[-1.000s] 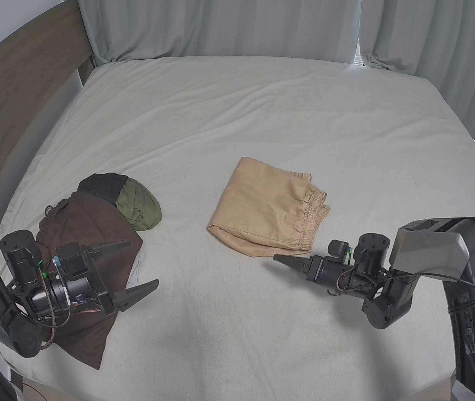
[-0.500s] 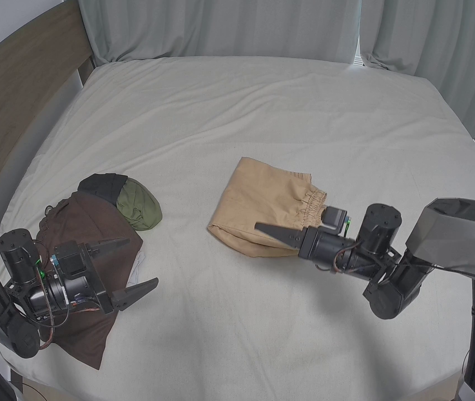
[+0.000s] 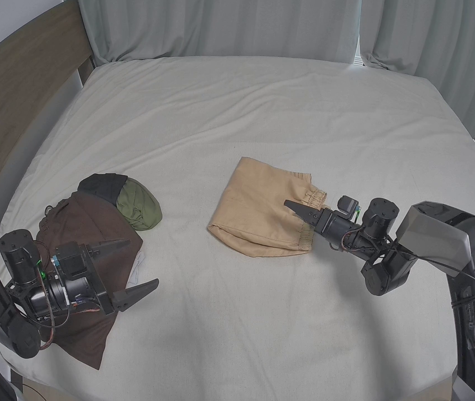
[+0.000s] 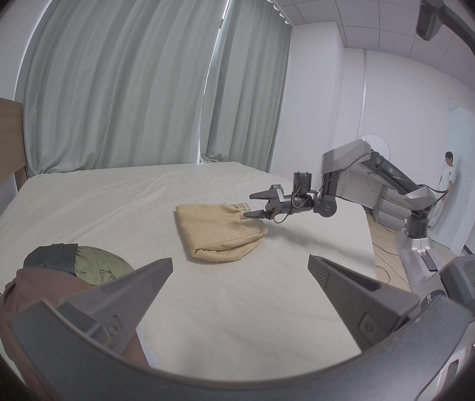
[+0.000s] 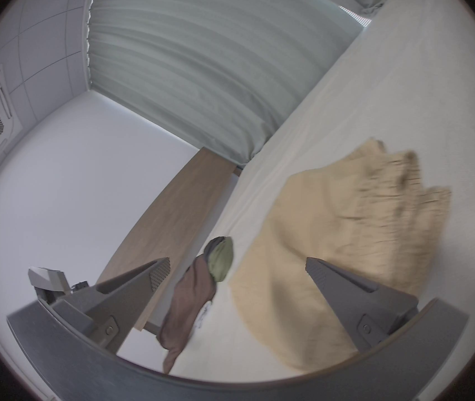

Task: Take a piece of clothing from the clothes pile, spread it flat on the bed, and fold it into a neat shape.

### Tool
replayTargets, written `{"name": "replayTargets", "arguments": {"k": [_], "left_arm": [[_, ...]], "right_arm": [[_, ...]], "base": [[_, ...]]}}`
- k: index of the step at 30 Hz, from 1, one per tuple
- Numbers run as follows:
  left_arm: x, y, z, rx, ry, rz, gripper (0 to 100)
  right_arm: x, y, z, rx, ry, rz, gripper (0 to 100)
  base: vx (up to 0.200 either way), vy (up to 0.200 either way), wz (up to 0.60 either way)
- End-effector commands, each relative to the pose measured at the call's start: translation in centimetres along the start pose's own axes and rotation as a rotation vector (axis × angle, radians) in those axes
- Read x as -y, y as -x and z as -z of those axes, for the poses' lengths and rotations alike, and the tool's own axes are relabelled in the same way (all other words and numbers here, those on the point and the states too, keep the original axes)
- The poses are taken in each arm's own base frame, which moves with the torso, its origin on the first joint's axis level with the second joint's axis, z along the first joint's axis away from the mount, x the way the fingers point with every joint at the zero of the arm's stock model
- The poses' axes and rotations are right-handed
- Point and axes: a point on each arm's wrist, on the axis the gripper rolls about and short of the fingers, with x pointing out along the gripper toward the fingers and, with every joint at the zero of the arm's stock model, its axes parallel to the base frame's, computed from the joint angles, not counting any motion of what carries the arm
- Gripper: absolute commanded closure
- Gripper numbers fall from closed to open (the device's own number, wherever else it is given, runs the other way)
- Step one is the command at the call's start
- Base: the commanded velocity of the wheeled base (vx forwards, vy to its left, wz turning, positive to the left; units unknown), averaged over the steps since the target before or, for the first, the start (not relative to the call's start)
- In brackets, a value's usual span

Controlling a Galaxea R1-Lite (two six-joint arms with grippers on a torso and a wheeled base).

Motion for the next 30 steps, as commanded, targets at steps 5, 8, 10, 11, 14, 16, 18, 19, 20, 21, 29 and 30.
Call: {"name": "replayTargets", "arguments": {"k": [5, 8, 10, 11, 14, 16, 18, 19, 20, 21, 29, 30], "left_arm": [[0.2, -0.4, 0.1, -0.003, 0.003, 0.016, 0], [0.3, -0.5, 0.3, -0.008, 0.007, 0.025, 0], [0.5, -0.5, 0.2, -0.005, 0.006, 0.03, 0], [0.7, -0.6, 0.0, -0.002, 0.003, 0.037, 0], [1.2, -0.8, -0.3, 0.008, -0.005, 0.059, 0], [1.4, -0.9, -0.6, 0.017, -0.012, 0.069, 0], [2.2, -1.1, -1.5, 0.043, -0.027, 0.1, 0], [2.8, -1.0, -2.1, 0.062, -0.041, 0.117, 0], [3.1, -1.0, -2.4, 0.071, -0.046, 0.13, 0], [3.9, -1.1, -3.1, 0.096, -0.057, 0.16, 0], [9.0, -1.0, -8.0, 0.263, -0.035, 0.381, 0], [10.1, -0.7, -8.2, 0.27, -0.023, 0.43, 0]], "right_arm": [[4.9, 1.3, 2.0, -0.009, -0.039, 0.088, 0], [4.9, 1.5, 1.9, -0.002, -0.035, 0.087, 0], [4.9, 1.7, 1.6, 0.004, -0.033, 0.09, 0], [4.7, 1.8, 1.6, 0.004, -0.032, 0.092, 0], [2.0, 2.3, -0.4, 0.023, 0.005, 0.072, 0], [0.5, 2.6, -1.3, 0.029, 0.028, 0.061, 0], [-4.0, 3.8, -3.6, 0.049, 0.095, 0.027, 0], [-6.6, 4.8, -4.6, 0.061, 0.145, 0.007, 0], [-7.9, 5.4, -4.9, 0.057, 0.168, 0.003, 0], [-10.5, 6.8, -5.7, 0.07, 0.225, -0.01, 0], [-17.7, 17.3, -5.1, -0.009, 0.658, 0.233, 0], [-18.5, 18.6, -5.0, -0.001, 0.735, 0.286, 0]], "base": [[0.0, 0.0, 0.0], [0.0, 0.0, 0.0], [0.0, 0.0, 0.0], [0.0, 0.0, 0.0], [0.0, 0.0, 0.0], [0.0, 0.0, 0.0], [0.0, 0.0, 0.0], [0.0, 0.0, 0.0], [0.0, 0.0, 0.0], [0.0, 0.0, 0.0], [0.0, 0.0, 0.0], [0.0, 0.0, 0.0]]}}
